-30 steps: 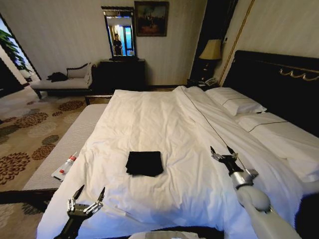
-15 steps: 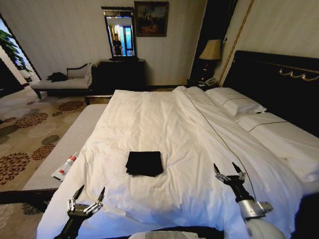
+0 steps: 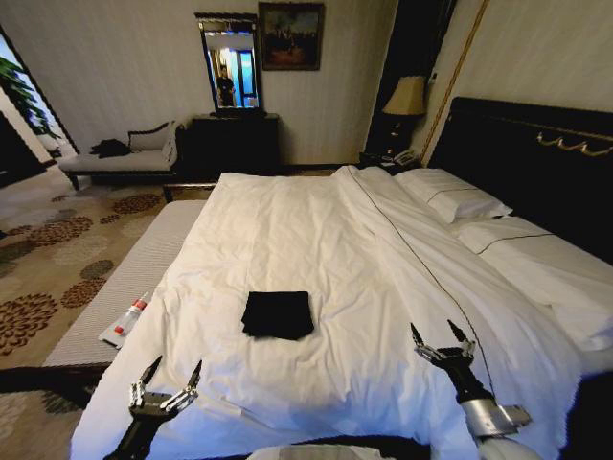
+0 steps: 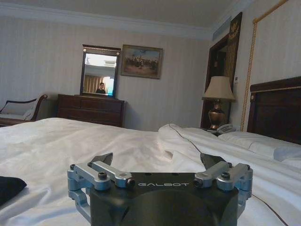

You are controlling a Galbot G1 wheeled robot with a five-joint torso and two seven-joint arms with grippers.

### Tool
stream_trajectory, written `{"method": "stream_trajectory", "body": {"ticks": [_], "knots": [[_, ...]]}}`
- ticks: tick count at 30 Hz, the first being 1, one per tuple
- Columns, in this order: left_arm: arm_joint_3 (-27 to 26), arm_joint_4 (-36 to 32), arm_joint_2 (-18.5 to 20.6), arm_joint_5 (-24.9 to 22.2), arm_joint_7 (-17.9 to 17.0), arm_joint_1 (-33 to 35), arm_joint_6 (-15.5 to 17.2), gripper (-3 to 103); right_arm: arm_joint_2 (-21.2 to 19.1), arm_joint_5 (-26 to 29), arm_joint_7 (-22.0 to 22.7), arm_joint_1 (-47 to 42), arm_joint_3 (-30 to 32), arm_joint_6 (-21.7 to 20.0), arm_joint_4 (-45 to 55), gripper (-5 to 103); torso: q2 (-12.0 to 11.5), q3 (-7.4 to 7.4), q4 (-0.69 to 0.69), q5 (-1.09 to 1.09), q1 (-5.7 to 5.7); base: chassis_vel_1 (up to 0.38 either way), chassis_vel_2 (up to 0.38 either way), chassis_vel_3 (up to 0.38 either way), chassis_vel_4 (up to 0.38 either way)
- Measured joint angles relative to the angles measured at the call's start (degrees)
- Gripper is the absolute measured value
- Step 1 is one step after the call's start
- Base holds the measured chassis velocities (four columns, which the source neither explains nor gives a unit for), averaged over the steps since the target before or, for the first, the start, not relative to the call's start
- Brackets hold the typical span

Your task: Fold the clothes on the bed.

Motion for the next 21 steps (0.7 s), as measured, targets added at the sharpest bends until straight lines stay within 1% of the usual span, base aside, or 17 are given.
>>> {"method": "stream_trajectory", "body": {"ticks": [21], "knots": [[0.0, 0.0, 0.0, 0.0, 0.0, 0.0, 0.0, 100, -0.12, 0.1, 0.04, 0.22, -0.13, -0.13, -0.08, 100, 0.0, 0.0, 0.0, 0.0, 0.0, 0.0, 0.0, 0.0, 0.0]]}}
